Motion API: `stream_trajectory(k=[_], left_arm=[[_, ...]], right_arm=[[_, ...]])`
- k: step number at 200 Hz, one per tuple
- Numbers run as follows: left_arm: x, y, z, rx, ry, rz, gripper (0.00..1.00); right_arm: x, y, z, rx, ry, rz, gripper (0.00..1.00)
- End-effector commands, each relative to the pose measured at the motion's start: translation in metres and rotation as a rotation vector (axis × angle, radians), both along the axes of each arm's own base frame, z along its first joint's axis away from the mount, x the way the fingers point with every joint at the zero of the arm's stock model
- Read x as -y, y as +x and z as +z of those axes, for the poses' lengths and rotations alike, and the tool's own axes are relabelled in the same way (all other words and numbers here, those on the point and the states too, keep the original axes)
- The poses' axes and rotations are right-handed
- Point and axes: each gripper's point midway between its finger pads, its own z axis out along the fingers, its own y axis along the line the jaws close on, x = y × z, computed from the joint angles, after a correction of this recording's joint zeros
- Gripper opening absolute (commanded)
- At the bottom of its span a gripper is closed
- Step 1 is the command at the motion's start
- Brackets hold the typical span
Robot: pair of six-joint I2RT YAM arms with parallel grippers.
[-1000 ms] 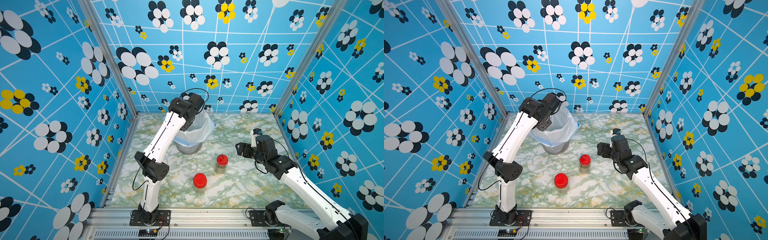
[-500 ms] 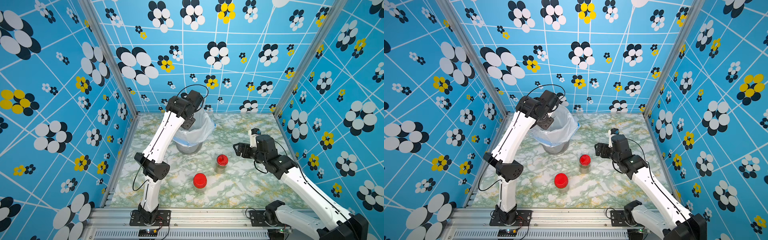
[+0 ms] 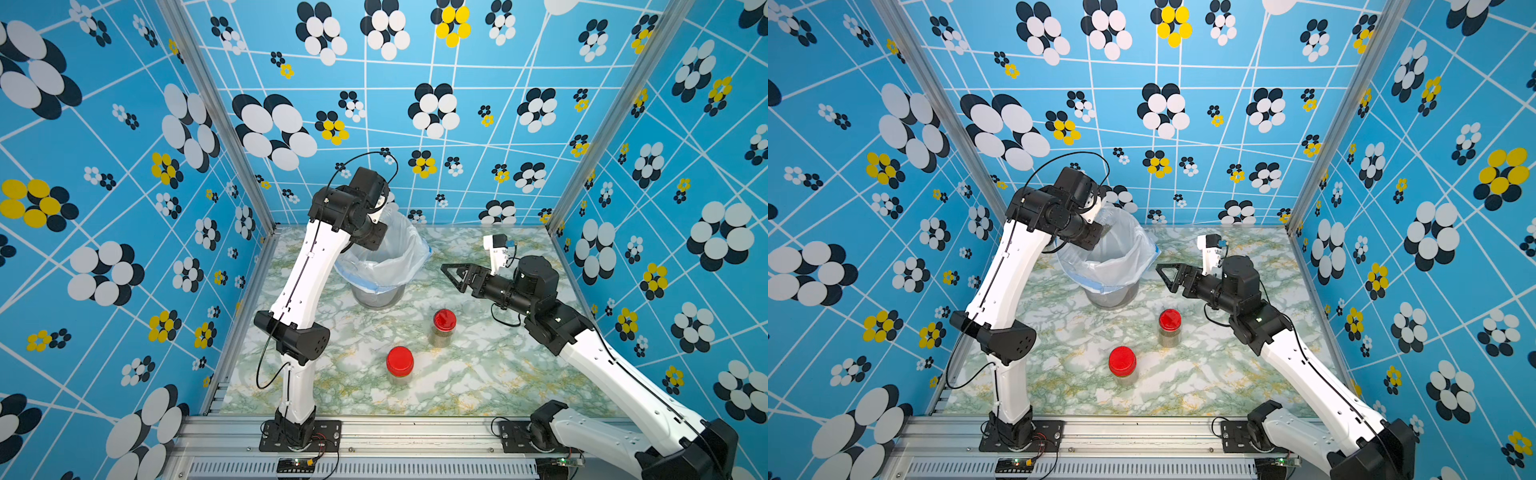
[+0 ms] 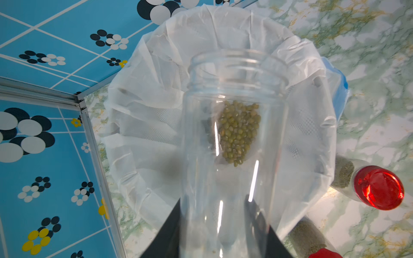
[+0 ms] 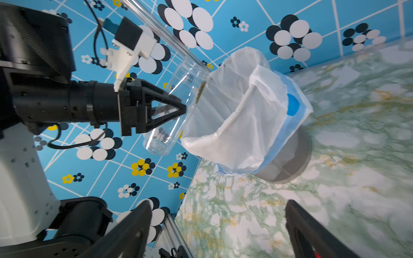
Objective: Empty moldy mung beans from jars
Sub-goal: Pour the moldy mung beans from the jar into the trash bin.
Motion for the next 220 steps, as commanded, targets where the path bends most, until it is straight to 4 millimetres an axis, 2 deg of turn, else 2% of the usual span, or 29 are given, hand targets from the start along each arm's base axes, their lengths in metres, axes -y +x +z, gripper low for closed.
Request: stream_trajectory(k=[1, 45, 74, 96, 134, 166, 194, 220], left_arm=[[0.012, -0.004, 0.020, 0.030, -0.121, -0.010, 0.24], [0.016, 0.001, 0.019, 0.012, -0.179, 0.004, 0.23], [0.009, 0.002, 0.015, -0.004, -0.168, 0.022, 0.23], [0.006, 0.001, 0.014, -0.017, -0.173, 0.026, 0.23], [0.016, 0.000, 0.025, -0.017, -0.272, 0.009, 0.22], [0.018, 0.000, 0.024, -0.027, -0.282, 0.008, 0.22], [0.017, -0.003, 0.020, -0.045, -0.276, 0.012, 0.21], [0.017, -0.006, 0.025, -0.031, -0.275, 0.013, 0.21]], right_arm=[[-0.032, -0.004, 0.020, 0.011, 0.086, 0.076, 0.96], [-0.081, -0.002, 0.014, -0.015, 0.096, 0.110, 0.97], [-0.107, 0.002, 0.014, -0.020, 0.079, 0.135, 0.97], [-0.118, 0.006, 0.016, -0.022, 0.097, 0.128, 0.97], [-0.142, 0.009, 0.012, -0.032, 0.101, 0.146, 0.98], [-0.159, 0.010, 0.011, -0.034, 0.100, 0.167, 0.98], [-0.162, 0.017, 0.007, -0.031, 0.099, 0.138, 0.99], [-0.169, 0.024, 0.005, -0.035, 0.098, 0.133, 0.99]])
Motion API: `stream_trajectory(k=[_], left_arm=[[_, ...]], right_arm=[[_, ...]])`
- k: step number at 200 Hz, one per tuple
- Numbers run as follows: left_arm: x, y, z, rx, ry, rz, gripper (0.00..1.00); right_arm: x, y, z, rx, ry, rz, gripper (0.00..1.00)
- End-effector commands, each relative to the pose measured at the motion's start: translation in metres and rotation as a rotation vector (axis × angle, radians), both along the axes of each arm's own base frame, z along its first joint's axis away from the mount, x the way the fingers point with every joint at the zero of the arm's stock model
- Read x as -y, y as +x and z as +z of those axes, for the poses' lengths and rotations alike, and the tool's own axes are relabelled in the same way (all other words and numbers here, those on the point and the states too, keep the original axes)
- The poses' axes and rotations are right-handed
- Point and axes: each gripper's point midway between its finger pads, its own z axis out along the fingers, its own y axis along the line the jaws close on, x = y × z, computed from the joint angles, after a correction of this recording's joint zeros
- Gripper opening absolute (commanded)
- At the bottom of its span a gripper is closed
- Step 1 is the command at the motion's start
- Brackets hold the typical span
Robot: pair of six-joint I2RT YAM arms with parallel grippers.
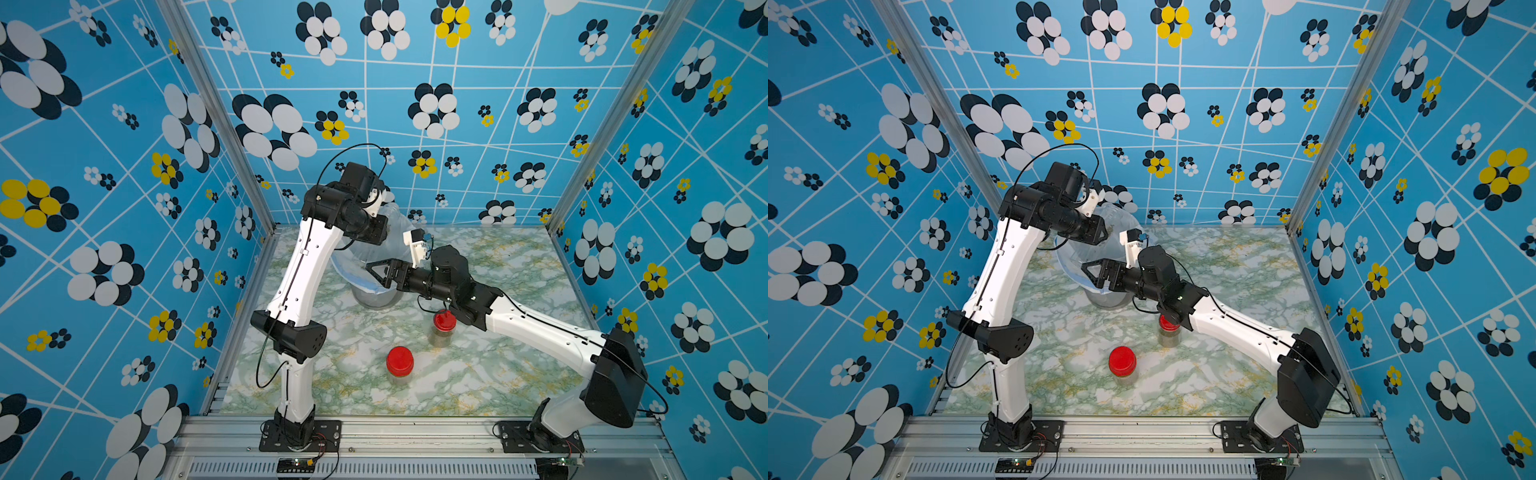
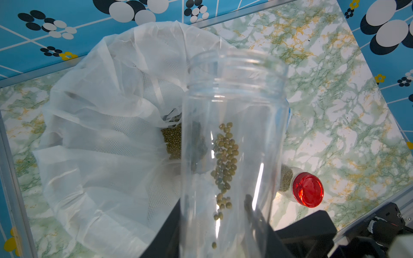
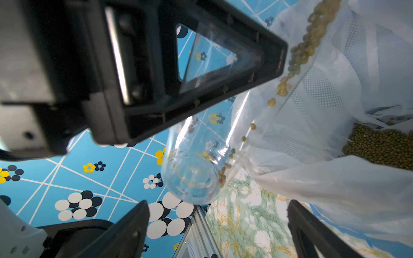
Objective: Empty moldy mung beans from jars
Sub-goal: Pour the moldy mung beans from the jar into the trash bin.
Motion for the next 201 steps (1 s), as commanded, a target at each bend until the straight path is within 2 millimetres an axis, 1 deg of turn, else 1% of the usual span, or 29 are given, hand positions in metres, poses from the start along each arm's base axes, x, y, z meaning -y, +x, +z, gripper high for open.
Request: stream_trajectory(k=[1, 6, 24, 45, 67, 93, 104, 121, 134, 157, 201], left_arm=[[-0.001, -0.007, 0.019, 0.037, -0.034, 0.010, 0.21], [0.000, -0.007, 0.019, 0.037, -0.036, 0.008, 0.21], [0.002, -0.008, 0.016, 0.025, -0.033, 0.005, 0.21], [0.004, -0.009, 0.011, 0.009, -0.022, 0.001, 0.21], [0.007, -0.010, 0.010, 0.011, -0.016, -0.007, 0.21], [0.006, -0.014, 0.014, 0.021, -0.012, -0.008, 0.21], [0.007, -0.016, 0.017, 0.027, -0.021, -0.011, 0.21], [0.011, -0.017, 0.021, 0.036, -0.040, -0.018, 0.21], [0.013, -0.017, 0.021, 0.034, -0.045, -0.021, 0.21], [0.014, -0.016, 0.020, 0.030, -0.052, -0.018, 0.21], [0.015, -0.018, 0.029, 0.047, -0.081, -0.018, 0.21]], right_arm=[[-0.007, 0.010, 0.021, 0.030, 0.051, -0.027, 0.98], [-0.008, 0.012, 0.018, 0.025, 0.049, -0.033, 0.99], [-0.010, 0.017, 0.022, 0.034, 0.073, -0.049, 0.98], [-0.014, 0.020, 0.024, 0.026, 0.077, -0.046, 0.98], [-0.016, 0.020, 0.026, 0.021, 0.093, -0.042, 0.98], [-0.009, 0.017, 0.029, 0.027, 0.104, -0.058, 0.97], [-0.009, 0.016, 0.033, 0.026, 0.113, -0.052, 0.97], [-0.012, 0.015, 0.039, 0.021, 0.134, -0.037, 0.95], [-0.015, 0.016, 0.041, 0.012, 0.145, -0.033, 0.94], [-0.022, 0.019, 0.038, -0.021, 0.158, -0.022, 0.92], [-0.033, 0.020, 0.034, -0.039, 0.137, -0.022, 0.90]])
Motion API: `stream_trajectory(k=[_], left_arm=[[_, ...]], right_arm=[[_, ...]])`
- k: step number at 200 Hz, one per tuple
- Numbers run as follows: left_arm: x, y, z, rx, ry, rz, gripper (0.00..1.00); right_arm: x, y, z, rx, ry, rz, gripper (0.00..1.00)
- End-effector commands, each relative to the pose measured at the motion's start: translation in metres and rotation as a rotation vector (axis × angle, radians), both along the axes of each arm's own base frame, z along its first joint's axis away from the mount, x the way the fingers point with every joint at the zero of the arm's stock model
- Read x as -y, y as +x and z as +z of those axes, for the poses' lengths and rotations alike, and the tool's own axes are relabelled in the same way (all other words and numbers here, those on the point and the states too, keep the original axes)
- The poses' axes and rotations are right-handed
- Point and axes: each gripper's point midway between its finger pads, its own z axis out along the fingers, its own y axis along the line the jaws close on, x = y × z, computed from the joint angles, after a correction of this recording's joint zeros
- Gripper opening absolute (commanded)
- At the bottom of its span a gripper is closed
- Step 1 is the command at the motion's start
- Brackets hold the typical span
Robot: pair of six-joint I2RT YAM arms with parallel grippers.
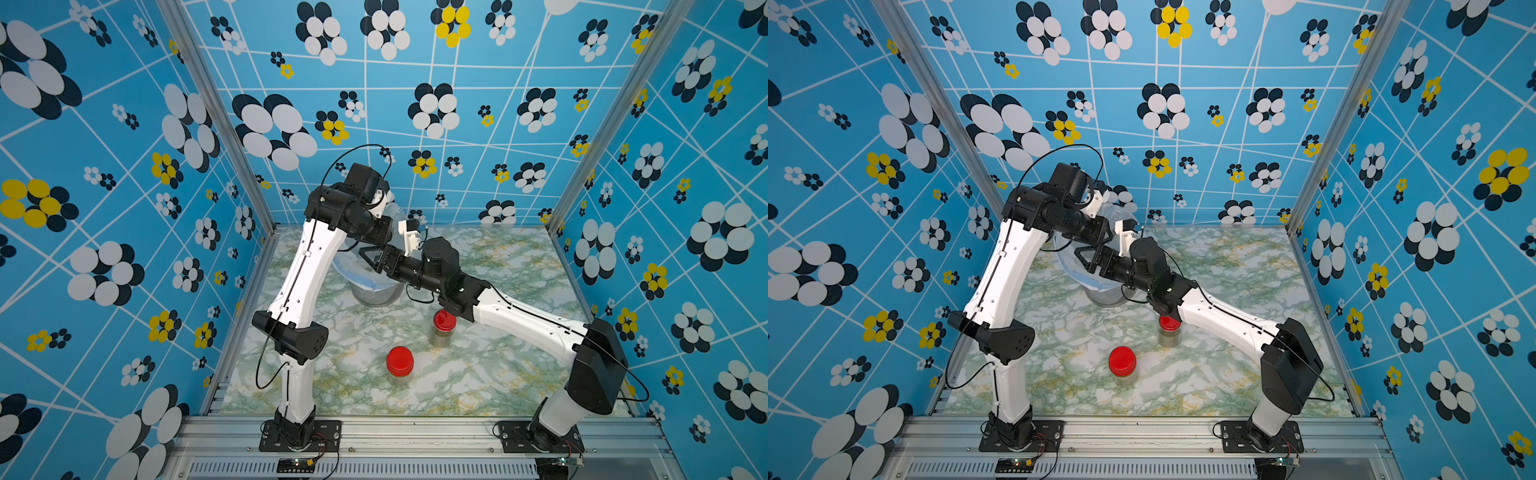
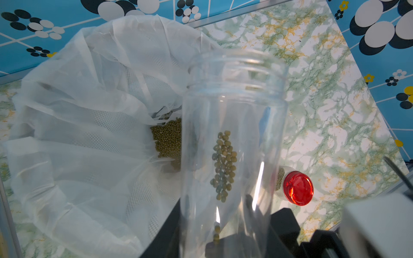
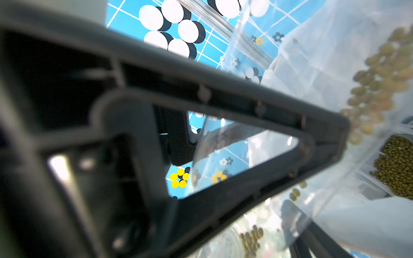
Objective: Empty moldy mung beans from jars
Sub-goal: Pour the moldy mung beans from the jar into the trash bin.
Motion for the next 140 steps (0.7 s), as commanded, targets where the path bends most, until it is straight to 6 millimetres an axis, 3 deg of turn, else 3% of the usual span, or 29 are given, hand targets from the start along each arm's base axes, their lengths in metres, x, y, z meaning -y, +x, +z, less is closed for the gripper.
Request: stream_trajectory(k=[1, 47, 86, 140], left_arm=[[0.001, -0.012, 0.024, 0.042, -0.056, -0.008, 0.21], [0.002, -0.010, 0.018, 0.002, -0.087, -0.013, 0.21], [-0.001, -0.009, 0.017, -0.002, -0.082, -0.009, 0.22], [-0.011, -0.004, 0.005, -0.025, -0.036, 0.003, 0.22]], right_arm=[[-0.011, -0.001, 0.011, -0.001, 0.019, 0.012, 0.91], [-0.014, 0.007, -0.001, -0.021, -0.003, -0.019, 0.89], [-0.011, 0.010, 0.000, 0.001, -0.027, -0.042, 0.60], [-0.016, 0.007, 0.001, -0.015, -0.045, -0.009, 0.51]])
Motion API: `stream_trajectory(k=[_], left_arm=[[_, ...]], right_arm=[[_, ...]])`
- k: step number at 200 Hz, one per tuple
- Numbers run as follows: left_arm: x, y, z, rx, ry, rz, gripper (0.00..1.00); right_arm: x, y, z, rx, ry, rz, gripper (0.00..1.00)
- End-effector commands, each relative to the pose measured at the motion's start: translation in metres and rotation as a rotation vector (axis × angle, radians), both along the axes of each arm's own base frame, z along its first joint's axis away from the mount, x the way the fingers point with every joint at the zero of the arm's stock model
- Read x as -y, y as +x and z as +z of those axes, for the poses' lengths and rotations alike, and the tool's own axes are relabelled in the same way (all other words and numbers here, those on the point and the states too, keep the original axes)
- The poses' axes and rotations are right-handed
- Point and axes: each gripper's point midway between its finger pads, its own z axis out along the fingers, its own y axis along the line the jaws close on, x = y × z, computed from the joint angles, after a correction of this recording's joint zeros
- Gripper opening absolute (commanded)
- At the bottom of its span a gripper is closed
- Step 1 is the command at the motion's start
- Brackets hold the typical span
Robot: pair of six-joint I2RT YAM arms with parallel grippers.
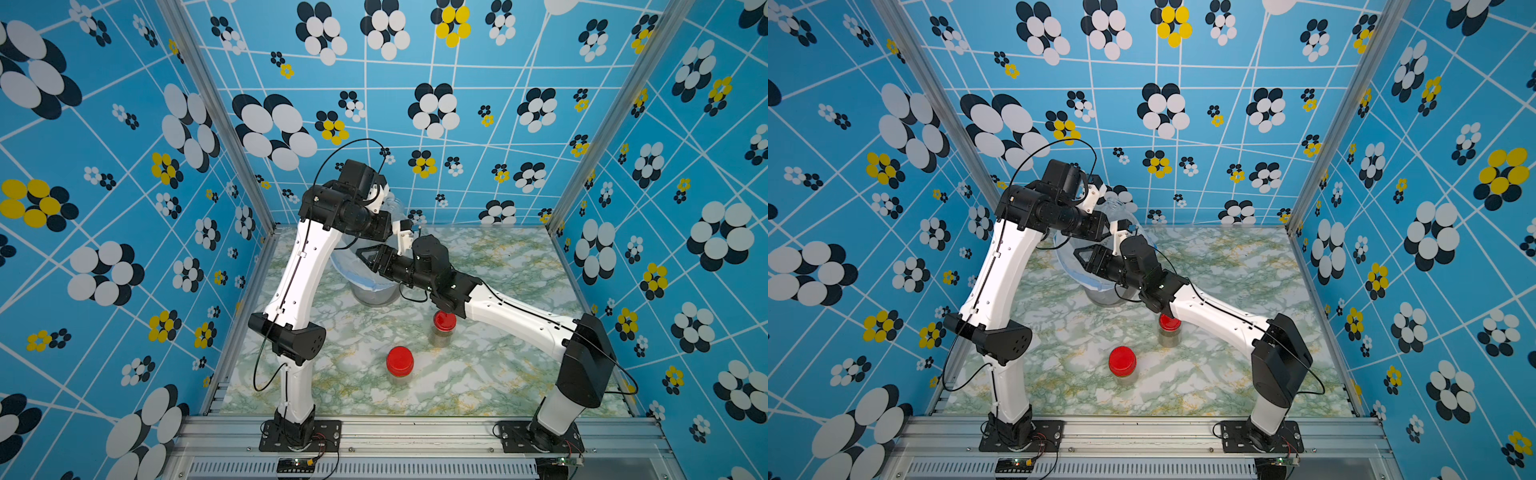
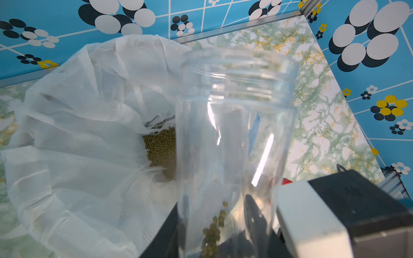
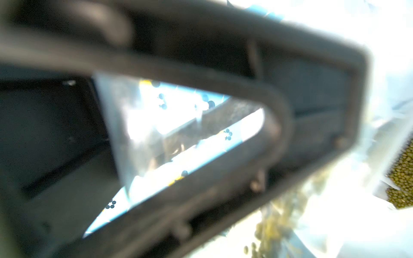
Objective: Empty moldy mung beans from jars
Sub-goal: Pour the moldy mung beans from the jar into the trash bin.
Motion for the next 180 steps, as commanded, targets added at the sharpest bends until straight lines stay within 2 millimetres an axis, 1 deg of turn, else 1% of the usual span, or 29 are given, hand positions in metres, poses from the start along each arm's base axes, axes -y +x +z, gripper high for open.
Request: stream_trajectory(k=[1, 28, 49, 57, 67, 76, 80, 92, 96, 108, 123, 124, 125, 128, 163, 176, 180], left_arm=[[-0.011, -0.008, -0.007, -0.042, 0.032, -0.001, 0.22], [-0.017, -0.007, -0.010, -0.041, 0.065, 0.004, 0.24], [-0.023, -0.006, -0.008, -0.029, 0.076, 0.016, 0.27], [-0.025, -0.005, -0.007, -0.020, 0.082, 0.023, 0.31], [-0.028, -0.003, -0.005, -0.008, 0.090, 0.033, 0.39], [-0.028, -0.002, -0.003, 0.006, 0.088, 0.036, 0.42], [-0.029, -0.001, -0.002, 0.012, 0.086, 0.038, 0.48], [-0.029, 0.000, 0.000, 0.029, 0.082, 0.041, 0.58], [-0.029, 0.001, 0.001, 0.034, 0.081, 0.043, 0.60], [-0.031, 0.003, 0.003, 0.050, 0.083, 0.050, 0.62], [-0.033, 0.004, 0.003, 0.061, 0.090, 0.058, 0.61], [-0.033, 0.004, 0.003, 0.062, 0.090, 0.059, 0.61], [-0.033, 0.004, 0.003, 0.064, 0.090, 0.059, 0.61], [-0.034, 0.005, 0.003, 0.065, 0.093, 0.062, 0.61], [-0.039, 0.008, 0.006, 0.097, 0.092, 0.084, 0.66], [-0.043, 0.011, 0.005, 0.097, 0.093, 0.094, 0.72], [-0.043, 0.011, 0.004, 0.095, 0.094, 0.095, 0.73]], right_arm=[[-0.006, -0.001, 0.011, 0.048, -0.018, 0.024, 0.51], [-0.006, -0.003, 0.010, 0.034, -0.028, 0.032, 0.50], [-0.003, -0.006, 0.012, 0.026, -0.033, 0.036, 0.50], [-0.002, -0.007, 0.012, 0.024, -0.038, 0.036, 0.50], [-0.001, -0.007, 0.012, 0.016, -0.042, 0.033, 0.50], [0.000, -0.008, 0.013, 0.013, -0.042, 0.034, 0.50], [-0.001, -0.008, 0.014, 0.011, -0.044, 0.038, 0.50], [-0.001, -0.010, 0.016, 0.003, -0.055, 0.047, 0.50], [-0.001, -0.011, 0.016, -0.002, -0.059, 0.051, 0.50], [-0.001, -0.012, 0.016, -0.015, -0.071, 0.060, 0.50], [0.000, -0.015, 0.010, -0.032, -0.094, 0.067, 0.50], [0.000, -0.015, 0.018, -0.021, -0.083, 0.068, 0.50], [-0.001, -0.015, 0.021, -0.016, -0.078, 0.068, 0.50], [0.000, -0.015, 0.025, -0.013, -0.075, 0.067, 0.50], [0.002, -0.018, 0.028, -0.030, -0.082, 0.073, 0.49], [0.004, -0.019, 0.029, -0.032, -0.087, 0.073, 0.49], [0.005, -0.020, 0.030, -0.032, -0.086, 0.073, 0.49]])
